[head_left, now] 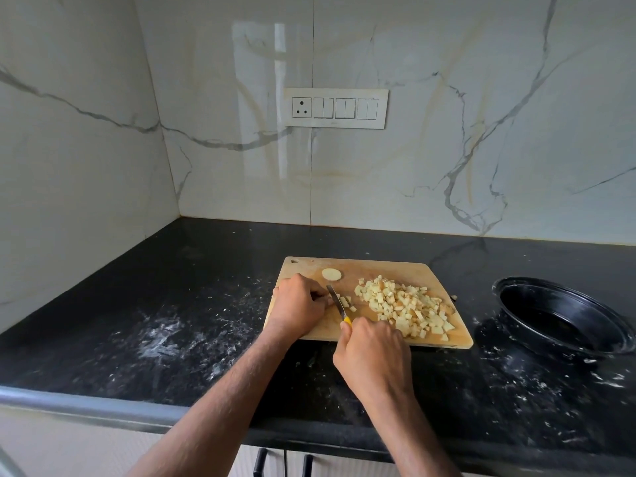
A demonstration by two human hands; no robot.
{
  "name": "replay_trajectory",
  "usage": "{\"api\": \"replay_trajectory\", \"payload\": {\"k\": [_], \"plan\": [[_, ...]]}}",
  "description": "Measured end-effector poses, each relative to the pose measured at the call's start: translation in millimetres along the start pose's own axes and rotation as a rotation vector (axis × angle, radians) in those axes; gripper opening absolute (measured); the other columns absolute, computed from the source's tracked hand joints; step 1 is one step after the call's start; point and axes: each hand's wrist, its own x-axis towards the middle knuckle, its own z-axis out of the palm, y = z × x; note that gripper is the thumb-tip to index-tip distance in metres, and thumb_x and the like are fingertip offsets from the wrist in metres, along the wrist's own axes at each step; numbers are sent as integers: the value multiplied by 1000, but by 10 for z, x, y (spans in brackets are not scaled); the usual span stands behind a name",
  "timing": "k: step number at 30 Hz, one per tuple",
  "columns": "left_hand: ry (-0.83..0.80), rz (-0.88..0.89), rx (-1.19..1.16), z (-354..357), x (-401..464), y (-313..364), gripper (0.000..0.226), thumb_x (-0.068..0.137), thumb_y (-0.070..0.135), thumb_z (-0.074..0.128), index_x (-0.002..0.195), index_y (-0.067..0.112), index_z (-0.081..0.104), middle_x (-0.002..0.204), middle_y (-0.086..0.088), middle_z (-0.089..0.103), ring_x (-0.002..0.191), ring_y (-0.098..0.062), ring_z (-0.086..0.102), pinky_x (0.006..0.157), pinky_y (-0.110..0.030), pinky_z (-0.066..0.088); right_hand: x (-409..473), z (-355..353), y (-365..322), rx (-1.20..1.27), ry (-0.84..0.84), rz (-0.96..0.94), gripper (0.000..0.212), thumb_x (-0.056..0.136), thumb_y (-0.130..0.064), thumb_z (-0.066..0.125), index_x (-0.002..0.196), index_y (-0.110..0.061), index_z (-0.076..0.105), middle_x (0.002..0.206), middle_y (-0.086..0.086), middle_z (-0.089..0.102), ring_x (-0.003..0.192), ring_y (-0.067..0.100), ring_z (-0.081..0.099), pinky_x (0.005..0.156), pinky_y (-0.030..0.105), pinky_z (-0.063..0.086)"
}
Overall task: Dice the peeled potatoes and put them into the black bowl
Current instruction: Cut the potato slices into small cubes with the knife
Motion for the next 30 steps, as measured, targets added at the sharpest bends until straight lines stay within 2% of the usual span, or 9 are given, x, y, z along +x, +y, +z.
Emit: {"api": "replay_trajectory", "payload": {"k": [5, 13, 19, 22, 25, 30], "plan": [[-1, -4, -25, -1, 8, -9, 5, 81, 30, 80, 83, 27, 82, 80, 12, 75, 86, -16, 67, 92, -42, 52, -7, -20, 2, -5, -24, -5, 35, 104, -40, 41, 96, -17, 67, 73, -3, 51, 67, 15, 47, 60, 24, 36], [-22, -1, -64, -24, 22, -4, 4, 80, 23, 81, 83, 25, 82, 82, 13, 76, 84, -12, 68, 91, -40, 54, 121, -52, -23, 62, -130, 8, 27, 102, -38, 47, 95, -17, 63, 77, -3, 55, 71, 16, 54, 66, 28, 45], [11, -8, -30, -10, -10, 1, 4, 79, 28, 80, 83, 27, 81, 81, 10, 76, 85, -18, 67, 90, -40, 52, 50, -23, -107, -44, -76, -25, 20, 98, -29, 52, 86, -18, 64, 74, 0, 62, 69, 20, 63, 66, 32, 53], [7, -10, -29, -27, -13, 19, 7, 81, 29, 79, 87, 27, 82, 87, 10, 77, 91, -17, 68, 94, -39, 51, -50, -18, -56, -38, -39, 15, 24, 97, -33, 53, 84, -18, 67, 70, 1, 62, 67, 21, 64, 55, 30, 49], [-10, -5, -11, -46, -16, -1, 8, 83, 28, 77, 90, 26, 81, 90, 10, 77, 92, -16, 68, 97, -40, 50, -59, -21, -4, -21, -1, 31, 32, 100, -37, 48, 87, -17, 69, 73, 1, 65, 67, 21, 65, 52, 27, 44], [-36, 17, -11, -99, -48, 17, 20, 86, 10, 68, 96, 21, 82, 94, 5, 78, 92, -16, 68, 95, -35, 54, -31, -18, -3, -5, 46, 12, 34, 101, -39, 47, 85, -17, 69, 64, -4, 52, 56, 16, 46, 51, 23, 30]]}}
